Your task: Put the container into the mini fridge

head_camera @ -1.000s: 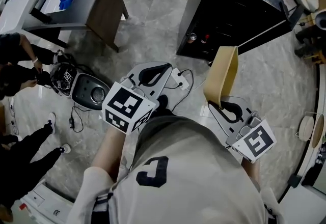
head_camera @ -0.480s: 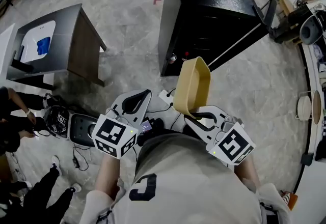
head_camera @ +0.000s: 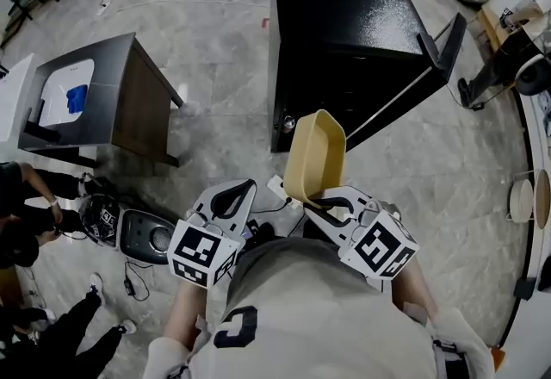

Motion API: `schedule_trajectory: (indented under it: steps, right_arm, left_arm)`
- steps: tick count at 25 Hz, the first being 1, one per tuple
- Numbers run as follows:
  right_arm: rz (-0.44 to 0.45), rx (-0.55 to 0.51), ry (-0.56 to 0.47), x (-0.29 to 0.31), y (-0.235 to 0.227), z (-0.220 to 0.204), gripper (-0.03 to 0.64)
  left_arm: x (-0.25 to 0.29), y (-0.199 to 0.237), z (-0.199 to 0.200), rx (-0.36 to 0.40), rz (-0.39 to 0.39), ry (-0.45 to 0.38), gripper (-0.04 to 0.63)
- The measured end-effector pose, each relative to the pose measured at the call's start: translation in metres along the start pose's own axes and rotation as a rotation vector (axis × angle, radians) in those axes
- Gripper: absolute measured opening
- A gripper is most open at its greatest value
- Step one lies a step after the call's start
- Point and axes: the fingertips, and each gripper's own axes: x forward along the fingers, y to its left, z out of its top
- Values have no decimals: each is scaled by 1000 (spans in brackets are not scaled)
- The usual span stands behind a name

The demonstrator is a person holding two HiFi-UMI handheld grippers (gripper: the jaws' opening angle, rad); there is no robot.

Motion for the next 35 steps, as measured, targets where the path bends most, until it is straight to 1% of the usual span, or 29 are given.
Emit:
schedule_trajectory:
  steps: [4,9,12,15,18,20,22,25,28,29,32,35]
  right_arm:
    - [25,-35,-28,-5,-44,-14,34]
    - [61,-59,-39,-38,-84,-39,34]
    - [68,-58,-34,-60,-102,-58,34]
    - [94,-84,-17,-82,-117,-77,34]
    - [121,-104,3,-97,-126,-88,34]
    - [116,-93,9,-97,-134,-90,35]
    - [111,-76,10,-89,-139,-87,35]
    - [111,-102,48,-65,-142,-83,34]
    - [97,-127,112,-43,-140,-82,34]
    - [88,-127,128,-37,-139,-80,34]
    - [44,-136,173,-20,-139,-74,34]
    - [18,-162,232,-1,-139,-78,34]
  left_arm:
    - [39,2,21,-1,35,-3,54]
    - [91,-24,47,-18,50,9,54]
    - [120,-44,59,-15,50,15,54]
    - [148,-63,74,-20,62,-1,54]
    - [161,-74,85,-30,79,-18,54]
    - [164,-74,91,-37,75,-24,54]
    - [162,-65,91,-38,76,-19,54]
    - [152,-38,83,-39,104,-11,54]
    - [141,-7,68,-83,144,-5,54]
    - [138,1,63,-101,146,-3,54]
    - [127,16,54,-144,107,-17,54]
    - [116,31,46,-144,77,-14,54]
